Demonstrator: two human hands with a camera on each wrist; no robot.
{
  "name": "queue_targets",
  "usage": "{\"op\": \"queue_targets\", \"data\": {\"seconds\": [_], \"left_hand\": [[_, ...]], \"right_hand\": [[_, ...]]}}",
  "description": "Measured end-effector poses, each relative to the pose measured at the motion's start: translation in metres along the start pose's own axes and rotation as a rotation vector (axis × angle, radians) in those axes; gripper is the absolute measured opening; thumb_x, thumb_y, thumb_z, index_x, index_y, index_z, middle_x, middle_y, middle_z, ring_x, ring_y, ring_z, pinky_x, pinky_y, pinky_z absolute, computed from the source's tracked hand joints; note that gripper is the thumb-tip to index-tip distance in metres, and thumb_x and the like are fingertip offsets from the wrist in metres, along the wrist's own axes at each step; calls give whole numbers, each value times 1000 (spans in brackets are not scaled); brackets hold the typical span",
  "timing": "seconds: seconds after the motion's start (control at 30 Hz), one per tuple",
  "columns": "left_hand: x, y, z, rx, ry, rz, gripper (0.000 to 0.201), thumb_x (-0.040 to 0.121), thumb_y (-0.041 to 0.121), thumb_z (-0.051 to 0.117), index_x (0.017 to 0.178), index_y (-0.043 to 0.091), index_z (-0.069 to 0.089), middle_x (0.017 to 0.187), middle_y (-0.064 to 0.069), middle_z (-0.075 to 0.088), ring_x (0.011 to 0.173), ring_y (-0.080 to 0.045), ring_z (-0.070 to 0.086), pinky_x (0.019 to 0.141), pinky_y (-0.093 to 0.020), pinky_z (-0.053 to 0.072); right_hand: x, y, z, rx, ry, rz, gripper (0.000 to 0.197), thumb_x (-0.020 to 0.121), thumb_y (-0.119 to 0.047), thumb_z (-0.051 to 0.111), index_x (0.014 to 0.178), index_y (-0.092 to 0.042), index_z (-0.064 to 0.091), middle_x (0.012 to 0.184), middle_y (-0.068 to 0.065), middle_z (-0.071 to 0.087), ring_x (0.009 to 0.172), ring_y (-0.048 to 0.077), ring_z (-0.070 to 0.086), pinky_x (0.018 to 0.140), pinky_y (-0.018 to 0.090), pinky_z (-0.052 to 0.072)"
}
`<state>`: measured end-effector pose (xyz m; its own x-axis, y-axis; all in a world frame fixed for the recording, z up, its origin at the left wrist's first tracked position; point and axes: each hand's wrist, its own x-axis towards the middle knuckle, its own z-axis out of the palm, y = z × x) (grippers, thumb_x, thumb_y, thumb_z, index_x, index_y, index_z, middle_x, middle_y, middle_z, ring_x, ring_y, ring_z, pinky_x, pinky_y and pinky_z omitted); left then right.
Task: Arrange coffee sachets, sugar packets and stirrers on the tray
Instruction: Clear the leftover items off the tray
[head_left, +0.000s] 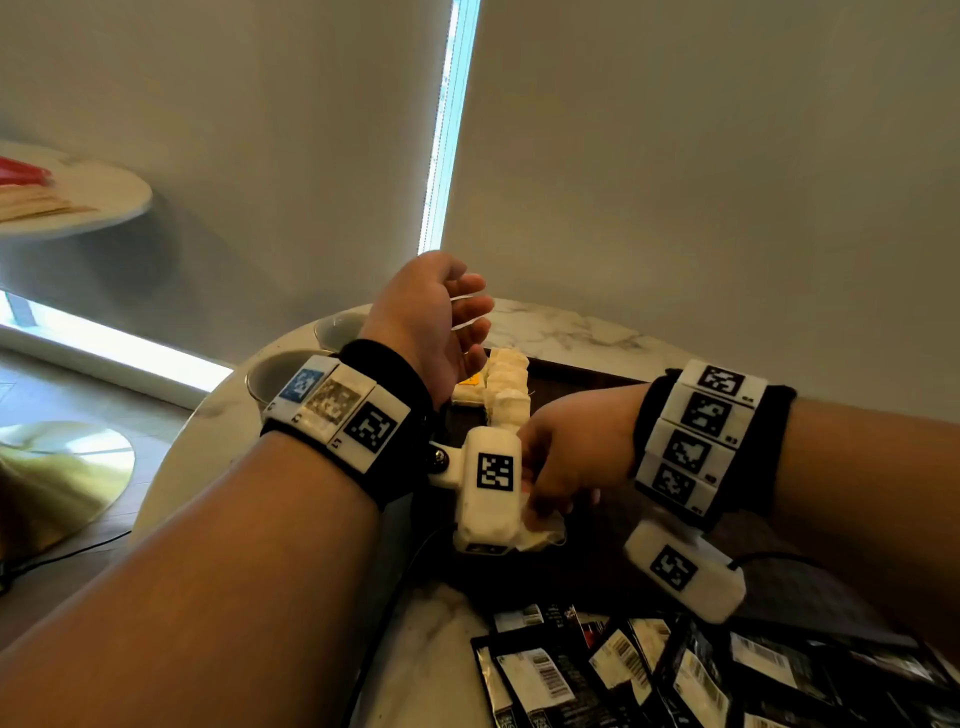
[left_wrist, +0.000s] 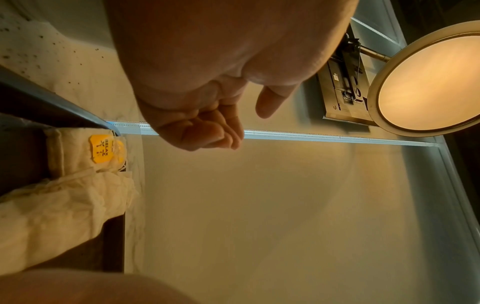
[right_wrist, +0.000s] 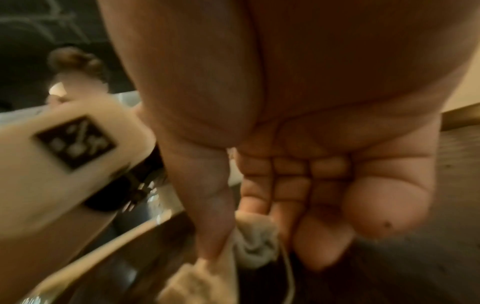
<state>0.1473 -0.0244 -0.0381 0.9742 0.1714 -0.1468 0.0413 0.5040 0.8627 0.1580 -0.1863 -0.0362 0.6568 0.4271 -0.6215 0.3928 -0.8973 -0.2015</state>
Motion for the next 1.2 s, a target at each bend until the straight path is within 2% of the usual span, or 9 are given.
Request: {"op": "queue_targets", "data": {"seconds": [0.1,0.2,0.37,0.57,0.73,0.83,0.9,1.0,1.2], "left_hand": [[0,0,0,2,-4,-23,21,91,30,51,100,17,65,84,0,62,70,-15,55,47,-22,45],[0,-1,2,35,-35,-68,18,91,27,56,101,15,65,89,-2,59,69,-14,53,49,-24,46],[-4,-8,8,154,-162,-148,19,93,20,65,110,13,60,101,-8,54,79,-17,52,65,-29,46],[-12,-13,11,232,-364,-194,7,99,15,59,104,10,61,83,-8,69,74,-17,65,69,-26,53],[-10,-14,12,218,-288,-123,10,101,0,53,95,8,55,78,-11,63,69,-17,64,58,-22,55],[-6,-15,10,185,-242,-134,7,100,1,55,96,6,55,79,-12,64,68,-17,65,57,-22,56],[-5,-15,10,186,-227,-132,5,100,2,55,97,6,55,80,-12,64,68,-17,65,56,-21,56],[-5,-16,10,196,-223,-105,9,101,2,53,94,7,55,77,-10,63,66,-16,63,55,-21,55],[-6,-16,10,227,-223,-159,13,96,16,66,104,8,60,68,-2,58,60,-11,55,52,-19,49]], "right_hand": [[-1,15,-13,232,62,-8,20,90,-17,72,109,-16,68,108,9,73,88,22,70,77,35,59],[-1,30,-24,661,270,-57,11,93,-8,64,104,-10,66,85,11,69,66,18,66,60,31,55],[0,37,-32,1053,470,-151,7,98,-10,58,103,-7,63,73,9,61,54,15,57,51,27,50],[0,33,-28,1106,499,-210,7,98,-13,57,100,-8,62,72,7,60,53,14,56,53,27,49],[1,32,-23,1115,490,-211,21,98,-27,60,106,-8,61,75,4,62,62,16,57,57,28,48],[4,38,-24,1061,587,-195,45,86,-44,73,118,-15,62,101,8,62,82,21,58,65,31,48],[4,40,-25,1030,601,-247,53,69,-42,82,114,-21,65,105,8,64,90,23,59,65,32,50],[3,40,-24,916,558,-301,42,64,-25,89,101,-17,71,98,9,70,89,23,63,62,30,49],[3,33,-22,954,660,-326,7,87,-5,71,91,-8,67,86,12,66,73,22,60,58,28,50]]}}
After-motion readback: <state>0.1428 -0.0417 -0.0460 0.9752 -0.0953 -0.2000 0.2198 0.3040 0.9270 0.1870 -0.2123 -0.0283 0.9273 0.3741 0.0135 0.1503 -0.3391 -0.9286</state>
